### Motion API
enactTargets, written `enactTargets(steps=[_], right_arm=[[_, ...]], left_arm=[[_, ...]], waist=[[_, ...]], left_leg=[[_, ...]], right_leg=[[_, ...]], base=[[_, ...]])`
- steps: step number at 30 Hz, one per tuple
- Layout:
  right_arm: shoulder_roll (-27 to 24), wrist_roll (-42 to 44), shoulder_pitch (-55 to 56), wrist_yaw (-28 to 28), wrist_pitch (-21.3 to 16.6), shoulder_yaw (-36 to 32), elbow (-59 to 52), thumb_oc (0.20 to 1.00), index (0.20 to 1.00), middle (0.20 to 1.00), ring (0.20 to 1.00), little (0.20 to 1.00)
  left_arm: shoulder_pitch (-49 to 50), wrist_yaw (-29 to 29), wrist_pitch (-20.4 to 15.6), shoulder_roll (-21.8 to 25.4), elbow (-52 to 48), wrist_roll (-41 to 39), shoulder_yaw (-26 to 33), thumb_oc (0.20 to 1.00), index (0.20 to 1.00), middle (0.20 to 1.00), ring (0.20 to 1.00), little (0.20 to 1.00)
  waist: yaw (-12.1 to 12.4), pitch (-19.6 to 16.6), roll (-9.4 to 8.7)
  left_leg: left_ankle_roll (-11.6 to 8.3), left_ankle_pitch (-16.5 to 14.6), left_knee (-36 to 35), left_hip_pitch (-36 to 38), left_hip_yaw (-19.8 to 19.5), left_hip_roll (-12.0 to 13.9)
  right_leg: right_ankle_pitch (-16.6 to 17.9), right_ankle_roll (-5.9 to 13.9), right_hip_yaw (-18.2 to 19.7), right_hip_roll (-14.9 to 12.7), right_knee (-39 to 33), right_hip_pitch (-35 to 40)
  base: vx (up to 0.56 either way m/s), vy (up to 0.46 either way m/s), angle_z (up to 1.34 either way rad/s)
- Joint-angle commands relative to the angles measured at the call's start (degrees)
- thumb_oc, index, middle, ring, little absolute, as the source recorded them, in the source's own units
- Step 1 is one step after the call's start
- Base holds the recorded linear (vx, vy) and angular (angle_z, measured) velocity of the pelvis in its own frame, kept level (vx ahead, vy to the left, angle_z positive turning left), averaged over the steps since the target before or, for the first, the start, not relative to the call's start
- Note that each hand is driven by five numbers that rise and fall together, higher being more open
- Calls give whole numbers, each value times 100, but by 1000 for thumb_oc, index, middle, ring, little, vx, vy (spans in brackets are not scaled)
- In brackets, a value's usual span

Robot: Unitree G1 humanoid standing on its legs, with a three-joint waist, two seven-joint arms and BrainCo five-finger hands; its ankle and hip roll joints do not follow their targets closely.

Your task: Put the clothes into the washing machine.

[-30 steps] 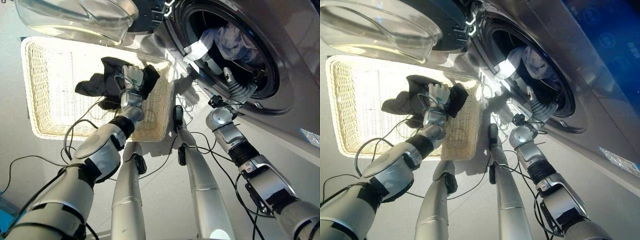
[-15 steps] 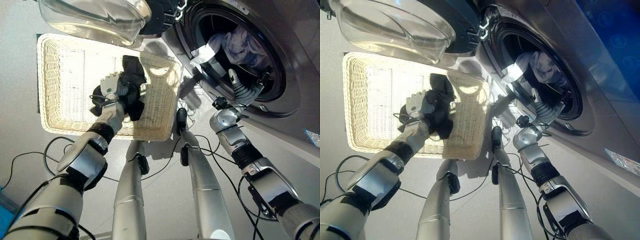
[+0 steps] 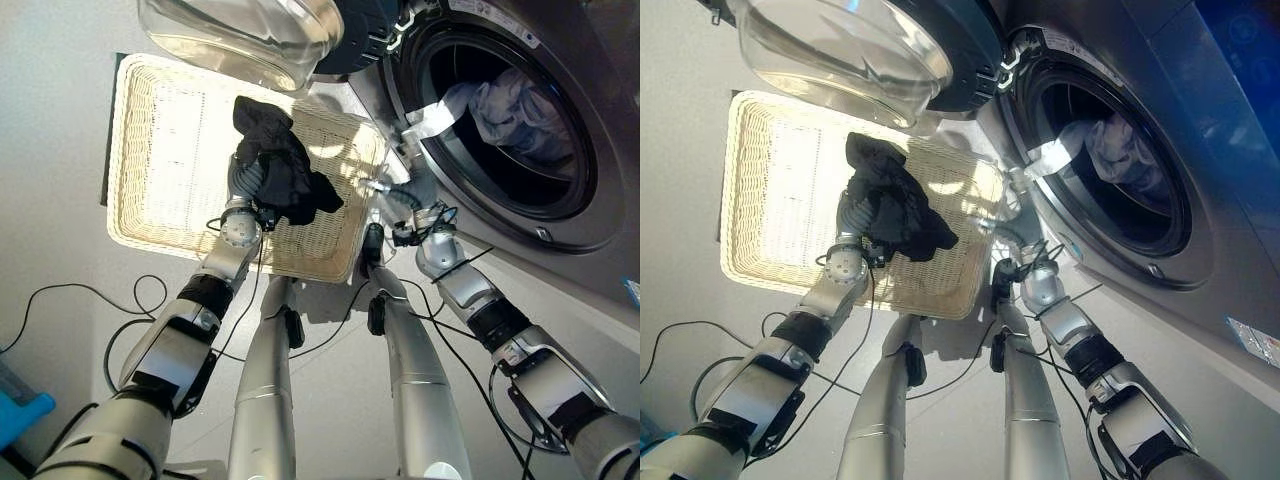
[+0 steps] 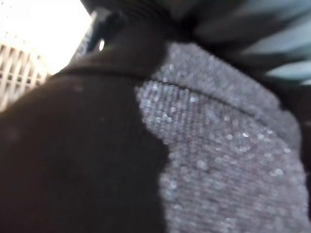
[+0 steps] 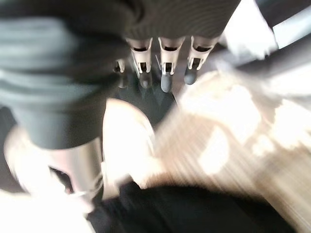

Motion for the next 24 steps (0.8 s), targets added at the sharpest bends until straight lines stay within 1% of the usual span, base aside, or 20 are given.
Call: enactTargets(steps=[1,4,5,6,9,10,11,12,15,17,19,23,24], right_arm=[[-174,115,-217,522,193,157,-124,1000,1000,1000,1000,1000],[-191,124,-470,745,410,302,7,1000,1000,1000,1000,1000],[-191,125,-471,746,410,303,7,1000,1000,1000,1000,1000],[-145,49,-744,918,636,444,186,1000,1000,1000,1000,1000],[-102,101,-917,1012,746,507,318,1000,1000,1000,1000,1000],[-62,66,-1089,1143,773,541,518,1000,1000,1000,1000,1000],[-54,86,-1124,1184,777,554,552,1000,1000,1000,1000,1000],[15,66,-1256,1250,840,572,717,1000,1000,1000,1000,1000],[51,149,-1365,1221,877,576,867,1000,1000,1000,1000,1000],[90,24,-1438,1071,919,549,981,1000,1000,1000,1000,1000],[90,-71,-1489,880,979,518,993,1000,1000,1000,1000,1000],[92,-80,-1572,868,1084,467,1023,1000,1000,1000,1000,1000],[82,-121,-1619,930,1267,469,986,1000,1000,1000,1000,1000]], left_arm=[[-119,-609,-494,15,-421,-780,104,200,200,200,200,200],[-151,-775,-472,-51,-506,-922,58,200,200,200,200,200],[-151,-775,-472,-51,-506,-922,58,200,200,200,200,200],[-206,-941,-452,-131,-573,-1022,-20,200,200,200,200,200],[-223,-1082,-435,-200,-634,-1063,-53,200,200,200,200,200],[-228,-1281,-445,-257,-678,-1169,-80,200,200,200,200,200],[-229,-1327,-454,-272,-689,-1198,-86,200,200,200,200,200],[-210,-1474,-450,-343,-795,-1253,-117,200,200,200,200,200],[-152,-1676,-443,-431,-914,-1255,-151,200,200,200,200,200],[-93,-1829,-421,-496,-1033,-1180,-226,200,200,200,200,200],[-1,-1934,-326,-540,-1268,-1055,-324,200,200,200,200,200],[64,-2033,-234,-563,-1460,-997,-406,200,200,200,200,200],[122,-2115,-178,-557,-1631,-1024,-460,200,200,200,200,200]], waist=[[213,47,-77],[265,47,-42],[264,47,-41],[319,47,-3],[354,47,34],[400,47,77],[410,47,87],[460,47,133],[518,47,186],[561,47,226],[606,47,266],[639,47,291],[660,47,303]], left_leg=[[-222,-312,162,216,189,-405],[-215,-302,167,221,159,-437],[-215,-302,168,220,158,-437],[-210,-290,168,225,129,-464],[-200,-293,191,230,102,-483],[-194,-296,202,238,65,-514],[-193,-295,204,239,57,-519],[-185,-299,229,235,39,-536],[-176,-300,238,250,1,-569],[-171,-308,259,251,-25,-592],[-153,-314,275,255,-47,-613],[-139,-330,302,261,-77,-639],[-127,-333,311,260,-72,-639]], right_leg=[[152,623,-206,92,-49,224],[160,621,-256,60,-49,239],[160,621,-257,59,-48,239],[168,614,-290,34,-54,254],[165,606,-311,12,-52,271],[166,599,-336,-6,-65,296],[167,598,-341,-10,-71,303],[157,597,-374,-36,-48,307],[157,593,-419,-62,-41,336],[155,593,-446,-80,-29,352],[155,593,-483,-105,-15,365],[160,593,-506,-123,1,374],[166,590,-522,-140,14,367]], base=[[1,-40,8],[3,-16,5],[-2,-17,6],[-2,-16,4],[5,-24,9],[4,-19,10],[7,-34,11],[5,-25,7],[5,-22,6],[1,-34,12],[1,-33,7],[1,-21,9],[-1,-18,9]])
